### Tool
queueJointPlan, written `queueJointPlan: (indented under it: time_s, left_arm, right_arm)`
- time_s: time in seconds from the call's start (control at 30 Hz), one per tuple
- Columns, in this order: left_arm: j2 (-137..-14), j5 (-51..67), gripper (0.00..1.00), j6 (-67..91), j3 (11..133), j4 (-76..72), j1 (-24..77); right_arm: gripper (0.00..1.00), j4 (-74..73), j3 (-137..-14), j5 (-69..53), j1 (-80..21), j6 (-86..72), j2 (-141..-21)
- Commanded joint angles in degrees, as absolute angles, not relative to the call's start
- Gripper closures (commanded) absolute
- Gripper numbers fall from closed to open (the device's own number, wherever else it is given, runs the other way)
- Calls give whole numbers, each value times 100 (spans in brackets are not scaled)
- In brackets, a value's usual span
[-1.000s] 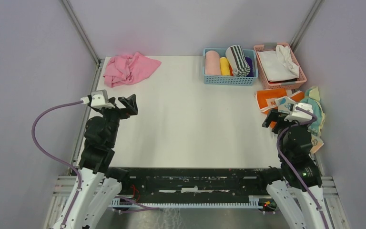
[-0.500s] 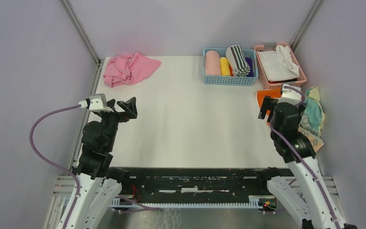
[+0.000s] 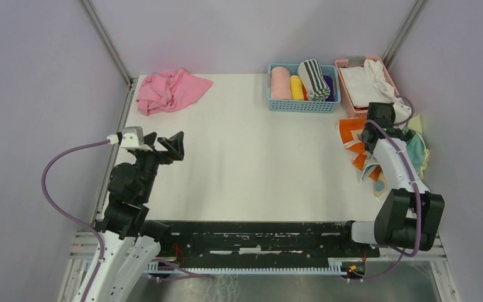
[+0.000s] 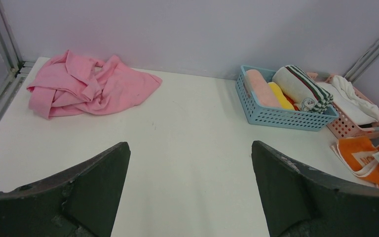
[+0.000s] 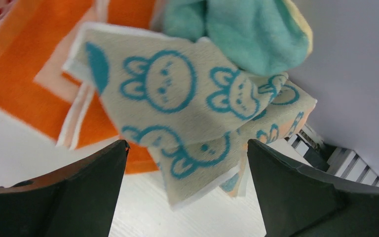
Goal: Roll the towels
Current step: Pick up the towel at the corner of the board.
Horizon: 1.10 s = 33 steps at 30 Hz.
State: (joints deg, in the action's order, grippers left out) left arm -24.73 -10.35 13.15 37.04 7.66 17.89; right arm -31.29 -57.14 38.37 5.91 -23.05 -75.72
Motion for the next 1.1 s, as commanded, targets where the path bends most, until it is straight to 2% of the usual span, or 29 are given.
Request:
queueJointPlan:
  time_s: [0.0,0.23,0.4,0.47,0.53,0.67,0.77,0.87,1.07]
  left_arm:
    - [-2406,-1074,1,1057,3677,668,1857]
    - [-2483,-1040,1,987,3689,691,1958]
    - [-2659,-1018,1,932,3705,698,1978]
    - [-2771,-1010,1,912,3709,703,1978]
    - [-2887,-958,1,881,3685,686,1973]
    - [-3083,-860,1,852,3691,660,1976]
    - [-3214,-878,1,835,3713,666,1969]
    - [-3281,-889,1,831,3718,687,1968]
    - [-3352,-833,1,835,3718,687,1962]
  right_arm:
    - [1,-2822,-5785,3356,1457,-3004,-7708]
    - [4,-2214,-5738,2922,1789,-2796,-8142]
    - [12,-2042,-5848,2703,1852,-2775,-8712]
    - [22,-2068,-5908,2777,1867,-2669,-8839]
    - [38,-2197,-5993,2905,1873,-2566,-8816]
    - [66,-2569,-6214,2961,1876,-2418,-8300]
    - [83,-2862,-6513,2802,1855,-2269,-7866]
    - [88,-3163,-6914,2692,1758,-2087,-7570]
    - [88,-3740,-7565,2585,1161,-1772,-7345]
